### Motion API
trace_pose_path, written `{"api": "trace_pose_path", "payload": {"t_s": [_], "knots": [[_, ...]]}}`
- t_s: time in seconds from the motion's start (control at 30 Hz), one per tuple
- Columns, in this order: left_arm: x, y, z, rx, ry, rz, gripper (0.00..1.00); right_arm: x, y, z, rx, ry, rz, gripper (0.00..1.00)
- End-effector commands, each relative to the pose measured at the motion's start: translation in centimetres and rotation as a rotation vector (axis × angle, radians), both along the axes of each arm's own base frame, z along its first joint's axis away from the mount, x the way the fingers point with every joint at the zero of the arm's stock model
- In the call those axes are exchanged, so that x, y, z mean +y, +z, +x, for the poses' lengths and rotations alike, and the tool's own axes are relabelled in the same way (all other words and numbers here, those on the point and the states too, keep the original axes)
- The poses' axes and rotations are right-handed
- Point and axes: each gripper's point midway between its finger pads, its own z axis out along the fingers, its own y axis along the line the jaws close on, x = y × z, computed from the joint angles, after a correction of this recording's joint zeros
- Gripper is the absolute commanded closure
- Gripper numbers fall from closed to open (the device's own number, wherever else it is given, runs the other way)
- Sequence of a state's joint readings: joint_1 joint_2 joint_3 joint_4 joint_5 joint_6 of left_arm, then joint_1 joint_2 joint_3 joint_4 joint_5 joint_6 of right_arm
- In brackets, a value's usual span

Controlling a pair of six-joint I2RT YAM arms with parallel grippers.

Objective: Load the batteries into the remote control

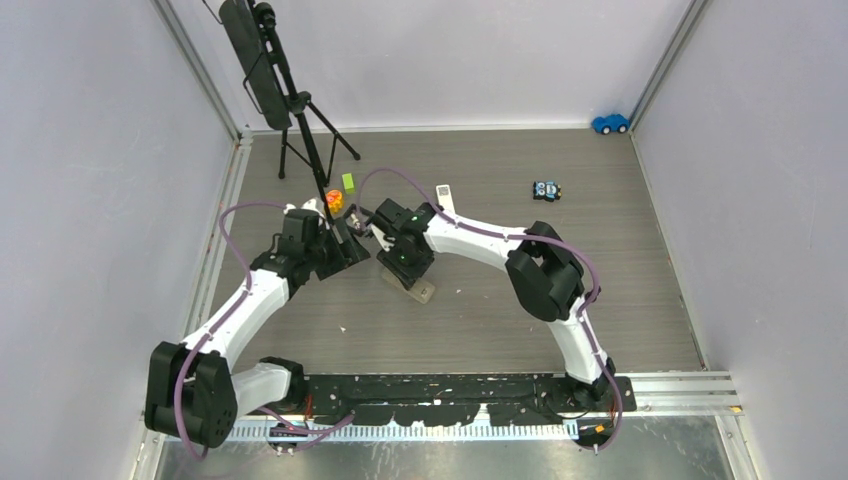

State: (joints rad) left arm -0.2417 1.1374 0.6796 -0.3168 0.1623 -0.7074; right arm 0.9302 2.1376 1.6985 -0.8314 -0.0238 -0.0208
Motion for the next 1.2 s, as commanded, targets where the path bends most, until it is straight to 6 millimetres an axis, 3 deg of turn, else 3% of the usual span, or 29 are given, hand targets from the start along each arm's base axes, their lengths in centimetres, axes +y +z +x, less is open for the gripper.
{"api": "trace_pose_path", "payload": {"t_s": [0.0, 0.17, 0.27, 0.47, 0.6, 0.93, 1.03, 1.17], "knots": [[-0.6, 1.5, -0.2, -0.028, -0.017, -0.048, 0.3, 1.1, 1.1, 1.0, -0.005, -0.152, 0.098, 0.61], [-1.4, 2.9, -0.5, -0.096, -0.048, -0.108, 0.22, 1.8, 4.4, 1.5, 0.034, -0.31, 0.339, 0.61], [-1.7, 3.1, -0.5, -0.098, -0.057, -0.118, 0.21, 1.7, 5.5, 1.5, 0.037, -0.348, 0.389, 0.57], [-1.4, 2.6, -0.6, -0.084, -0.054, -0.096, 0.19, 1.6, 4.2, 0.9, 0.04, -0.346, 0.339, 0.2], [-0.2, 2.1, -0.7, -0.072, -0.015, -0.04, 0.17, 1.4, 2.7, 1.2, -0.007, -0.344, 0.224, 0.12], [4.1, 1.0, -1.0, -0.036, 0.127, 0.158, 0.01, 2.0, -0.6, 1.1, -0.09, -0.283, -0.045, 0.13], [4.7, 1.0, -1.1, -0.028, 0.153, 0.181, 0.0, 2.0, -0.6, 1.7, -0.115, -0.323, -0.059, 0.24], [4.7, 0.8, -1.1, -0.021, 0.171, 0.176, 0.0, 1.5, -0.4, 2.1, -0.142, -0.38, -0.076, 0.48]]}}
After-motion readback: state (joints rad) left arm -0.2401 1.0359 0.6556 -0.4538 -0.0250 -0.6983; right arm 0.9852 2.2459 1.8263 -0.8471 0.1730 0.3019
